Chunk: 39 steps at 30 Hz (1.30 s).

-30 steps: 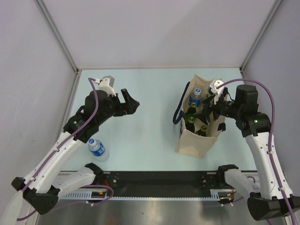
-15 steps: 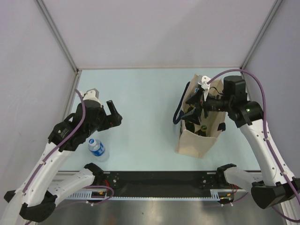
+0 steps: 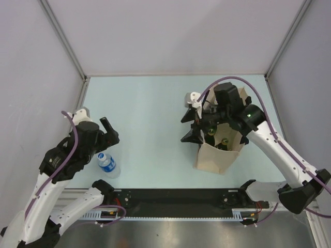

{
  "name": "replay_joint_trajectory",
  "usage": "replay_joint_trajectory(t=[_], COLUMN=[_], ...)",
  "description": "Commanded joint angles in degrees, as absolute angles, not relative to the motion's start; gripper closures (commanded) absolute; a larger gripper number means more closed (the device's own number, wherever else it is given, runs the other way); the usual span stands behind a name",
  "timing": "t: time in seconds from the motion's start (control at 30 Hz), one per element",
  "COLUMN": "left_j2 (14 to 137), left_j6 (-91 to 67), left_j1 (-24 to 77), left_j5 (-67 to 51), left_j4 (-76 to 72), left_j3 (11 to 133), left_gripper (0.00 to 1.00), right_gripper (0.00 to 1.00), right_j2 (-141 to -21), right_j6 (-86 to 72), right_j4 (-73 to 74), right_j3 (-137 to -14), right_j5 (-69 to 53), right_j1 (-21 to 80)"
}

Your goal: Place the beverage into the canvas bag

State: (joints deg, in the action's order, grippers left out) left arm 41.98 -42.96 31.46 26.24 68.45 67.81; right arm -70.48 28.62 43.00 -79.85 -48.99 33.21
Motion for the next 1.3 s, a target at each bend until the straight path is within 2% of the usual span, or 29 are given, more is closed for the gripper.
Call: replay_joint_trajectory(t=[0.0, 0.2, 0.37, 0.5, 0.7, 0.97, 1.13, 1.27], left_j2=[38.9, 30.8, 31.1, 31.6, 30.4, 28.1, 27.2, 26.7], left_j6=[-41.4, -40.3, -39.7, -40.2, -41.6, -41.7, -41.1, -40.9], left_j1=[30.6, 30.6, 30.6, 30.6, 30.6, 30.6, 30.6, 30.6], left_j5=[30.8, 32.4, 32.8, 34.6, 40.3, 44.4, 45.3, 45.5], left_j4=[66.4, 56.2, 53.8, 54.7, 56.5, 56.2, 56.4, 56.4], left_j3=[69.7, 66.3, 67.3, 69.2, 73.1, 74.7, 74.6, 74.6], left_gripper=[0.00, 0.00, 0.00, 0.00, 0.00, 0.00, 0.00, 0.00], right_gripper=[0.13, 0.12, 0.02, 0.00, 0.00, 0.00, 0.05, 0.14], right_j2=[-73.3, -79.8, -82.9, -90.2, -103.2, -113.1, -116.5, -118.1], right_j6=[32.9, 30.9, 25.8, 21.7, 12.8, 3.1, 1.6, 1.6], right_j4=[40.8, 28.1, 2.5, -10.6, -17.4, -23.7, -23.3, -21.2], right_j3=[-82.7, -80.3, -72.9, -73.4, -82.4, -90.2, -93.9, -95.4], right_j5=[-45.2, -36.2, -33.1, -32.6, -30.1, -30.3, -31.7, -32.5], right_j1=[42.1, 55.1, 61.3, 65.0, 67.1, 67.1, 67.9, 68.6])
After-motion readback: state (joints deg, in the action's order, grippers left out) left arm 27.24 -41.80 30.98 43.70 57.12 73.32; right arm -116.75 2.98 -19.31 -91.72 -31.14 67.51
